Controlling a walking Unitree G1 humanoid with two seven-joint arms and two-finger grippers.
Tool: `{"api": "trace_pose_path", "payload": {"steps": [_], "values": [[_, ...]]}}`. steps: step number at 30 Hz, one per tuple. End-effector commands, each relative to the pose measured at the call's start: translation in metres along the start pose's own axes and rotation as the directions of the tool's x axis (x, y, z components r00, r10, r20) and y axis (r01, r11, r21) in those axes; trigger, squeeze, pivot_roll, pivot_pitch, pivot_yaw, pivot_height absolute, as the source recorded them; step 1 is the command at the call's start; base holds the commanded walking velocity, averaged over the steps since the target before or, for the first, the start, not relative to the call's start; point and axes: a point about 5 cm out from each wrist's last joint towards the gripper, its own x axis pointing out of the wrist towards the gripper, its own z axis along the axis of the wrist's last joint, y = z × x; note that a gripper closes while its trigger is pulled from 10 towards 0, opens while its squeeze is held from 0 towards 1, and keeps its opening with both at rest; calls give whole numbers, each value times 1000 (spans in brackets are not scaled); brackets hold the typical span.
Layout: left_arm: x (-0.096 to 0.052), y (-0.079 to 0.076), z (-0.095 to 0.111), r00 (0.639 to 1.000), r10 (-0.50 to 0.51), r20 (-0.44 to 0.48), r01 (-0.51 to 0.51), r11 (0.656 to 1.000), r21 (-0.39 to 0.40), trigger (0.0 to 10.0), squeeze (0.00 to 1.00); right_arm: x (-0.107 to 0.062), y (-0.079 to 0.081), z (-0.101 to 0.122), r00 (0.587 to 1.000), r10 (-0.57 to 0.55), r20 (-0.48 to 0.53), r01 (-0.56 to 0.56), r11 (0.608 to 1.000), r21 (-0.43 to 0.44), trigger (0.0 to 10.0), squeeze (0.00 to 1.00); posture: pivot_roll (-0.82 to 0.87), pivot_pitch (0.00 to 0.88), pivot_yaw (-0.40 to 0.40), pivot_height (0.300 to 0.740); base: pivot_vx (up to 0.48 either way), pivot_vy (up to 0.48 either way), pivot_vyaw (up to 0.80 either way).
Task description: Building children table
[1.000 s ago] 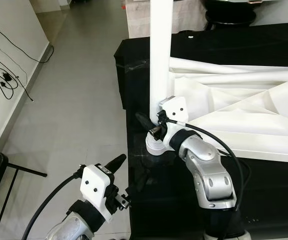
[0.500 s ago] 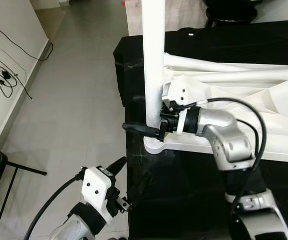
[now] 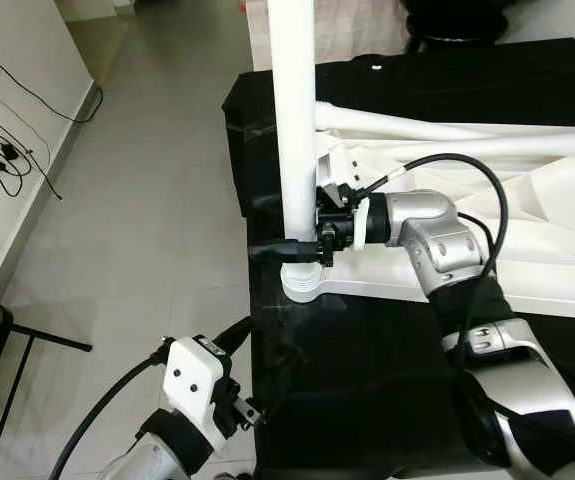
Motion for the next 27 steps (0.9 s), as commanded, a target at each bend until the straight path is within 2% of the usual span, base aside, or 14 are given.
{"api": "trace_pose_path", "payload": {"steps": [1,3,11,15,16,17,19,21,22,23,24,25,26,27], "values": [[-2,-2,-1,1000,-2,-16,2,1000,-12,10000,0,18,7,2,993,112,26,-112,994,-2,0,0,25,206,37,740,0,0,0],[-1,-2,-1,1000,-2,-16,2,1000,-12,10000,0,17,7,2,994,105,27,-105,994,-1,0,0,25,206,37,740,0,0,0],[-1,-2,-1,1000,-2,-11,1,1000,-14,10000,0,0,2,-7,996,-75,41,76,997,-15,0,0,0,217,41,740,0,0,0],[-1,-2,0,1000,-3,-10,2,1000,-14,10000,0,-8,7,-13,988,-148,49,149,989,-16,0,0,-4,221,41,740,0,0,0],[-1,-2,0,1000,-5,-10,4,1000,-14,10000,0,-11,19,-22,970,-238,44,238,971,17,0,0,-5,222,39,740,0,0,0],[-1,-2,0,1000,-5,-10,4,1000,-14,10000,0,-11,19,-22,970,-238,44,238,971,17,0,0,-5,222,39,740,0,0,0],[-1,-1,0,1000,-6,-11,6,1000,-13,10000,0,-13,39,-36,884,-467,4,465,882,67,0,0,-8,225,35,740,0,0,0],[-1,-1,0,1000,-6,-11,6,1000,-13,10000,0,-13,39,-36,884,-467,4,465,882,67,0,0,-8,225,35,740,0,0,0],[-1,-1,0,1000,-6,-12,6,1000,-12,10000,0,-14,44,-39,852,-523,-9,522,849,76,0,0,-8,225,35,740,0,0,0],[-1,-1,0,1000,-6,-12,6,1000,-12,10000,0,-14,44,-39,852,-523,-9,522,849,76,0,0,-8,225,35,740,0,0,0],[-1,2,0,1000,-5,-12,5,1000,-11,10000,0,-6,62,-51,751,-657,-73,659,751,24,0,0,-24,229,63,740,0,0,0],[0,4,-1,1000,-7,-16,7,1000,-8,10000,0,-8,72,-59,627,-771,-112,774,633,-24,0,0,-17,205,77,740,0,0,0],[0,4,-1,1000,-7,-16,7,1000,-8,10000,0,-8,72,-59,627,-771,-112,774,633,-24,0,0,-17,205,77,740,0,0,0],[0,6,-2,1000,-10,-20,10,1000,-6,10000,0,-10,76,-64,532,-836,-135,839,542,-52,0,0,5,195,68,740,0,0,0]]}}
